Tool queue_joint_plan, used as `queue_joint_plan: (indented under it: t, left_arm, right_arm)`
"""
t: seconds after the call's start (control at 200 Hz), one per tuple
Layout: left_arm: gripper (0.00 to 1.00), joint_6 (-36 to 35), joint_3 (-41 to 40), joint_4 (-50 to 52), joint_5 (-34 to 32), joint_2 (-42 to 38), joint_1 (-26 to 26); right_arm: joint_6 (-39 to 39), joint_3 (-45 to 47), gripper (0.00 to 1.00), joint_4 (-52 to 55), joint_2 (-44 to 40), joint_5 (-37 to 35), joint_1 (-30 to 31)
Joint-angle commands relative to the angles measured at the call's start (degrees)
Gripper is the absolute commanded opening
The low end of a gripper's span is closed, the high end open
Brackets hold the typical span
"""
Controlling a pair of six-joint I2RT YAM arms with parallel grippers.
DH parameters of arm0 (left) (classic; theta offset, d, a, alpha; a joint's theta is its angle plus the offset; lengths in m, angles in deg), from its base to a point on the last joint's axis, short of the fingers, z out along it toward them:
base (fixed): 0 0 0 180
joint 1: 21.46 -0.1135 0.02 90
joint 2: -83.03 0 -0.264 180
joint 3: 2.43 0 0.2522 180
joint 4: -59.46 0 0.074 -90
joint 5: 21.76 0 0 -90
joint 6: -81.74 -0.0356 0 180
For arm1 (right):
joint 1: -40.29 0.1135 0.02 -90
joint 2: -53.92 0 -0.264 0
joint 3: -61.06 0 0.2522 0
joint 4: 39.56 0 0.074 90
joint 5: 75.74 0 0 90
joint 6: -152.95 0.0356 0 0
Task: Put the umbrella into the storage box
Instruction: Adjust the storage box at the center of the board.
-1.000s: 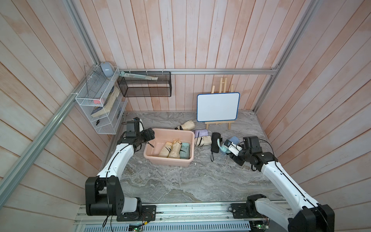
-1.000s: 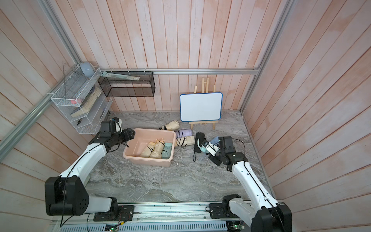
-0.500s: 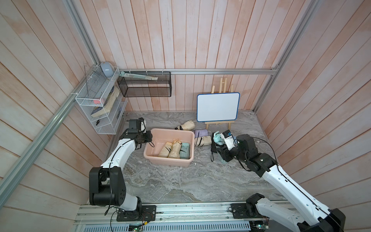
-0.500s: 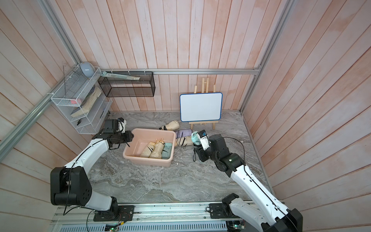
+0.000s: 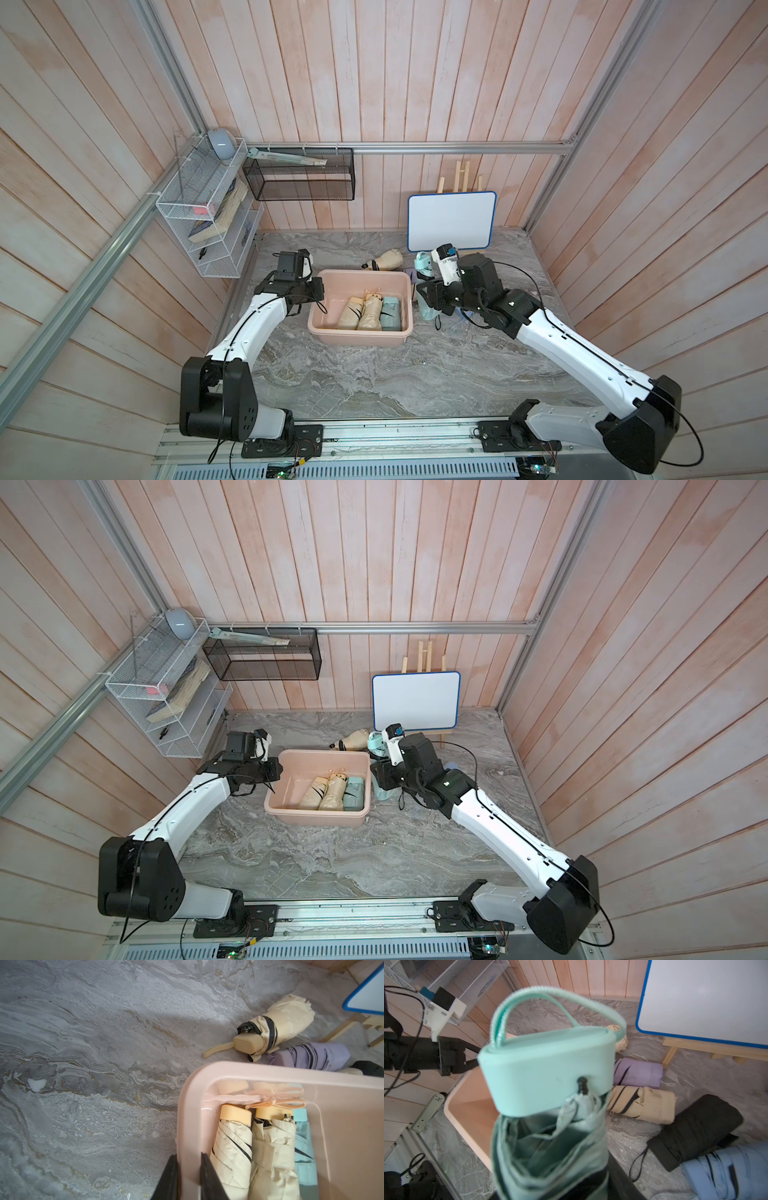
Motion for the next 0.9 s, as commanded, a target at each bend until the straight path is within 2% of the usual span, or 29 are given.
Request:
queue_joint_plan:
  t: [0.0, 0.195, 0.395, 0.69, 0.82, 0.895]
  left_arm:
    - [0.16, 4.5, -1.1, -0.9, -0.3, -4.5, 2.4]
    - [0.16, 12.2, -4.1, 0.9, -6.9, -9.9, 9.1]
    - [0.16, 20.3, -8.6, 0.3, -9.3, -15.5, 13.0]
    - [0.16, 28.3, -13.3, -2.3, -9.4, -18.2, 16.7]
    - [0.28, 29.3, -14.5, -3.1, -8.6, -19.3, 16.9]
    - [0.4, 29.8, -15.0, -3.7, -8.3, -20.0, 16.9]
  right_arm:
    - [7.6, -5.8, 0.0, -6.0, 3.5, -0.7, 3.2]
    - [17.9, -10.8, 0.0, -10.4, 11.4, -1.8, 8.2]
    - [26.1, -14.7, 0.0, -10.6, 18.8, -2.0, 12.0]
    - [28.7, -18.3, 0.0, -5.3, 26.0, 0.0, 17.3]
    - [29.8, -17.0, 0.0, -3.9, 27.0, -0.4, 18.0]
    - [31.1, -15.3, 0.0, -4.7, 27.5, -0.3, 18.2]
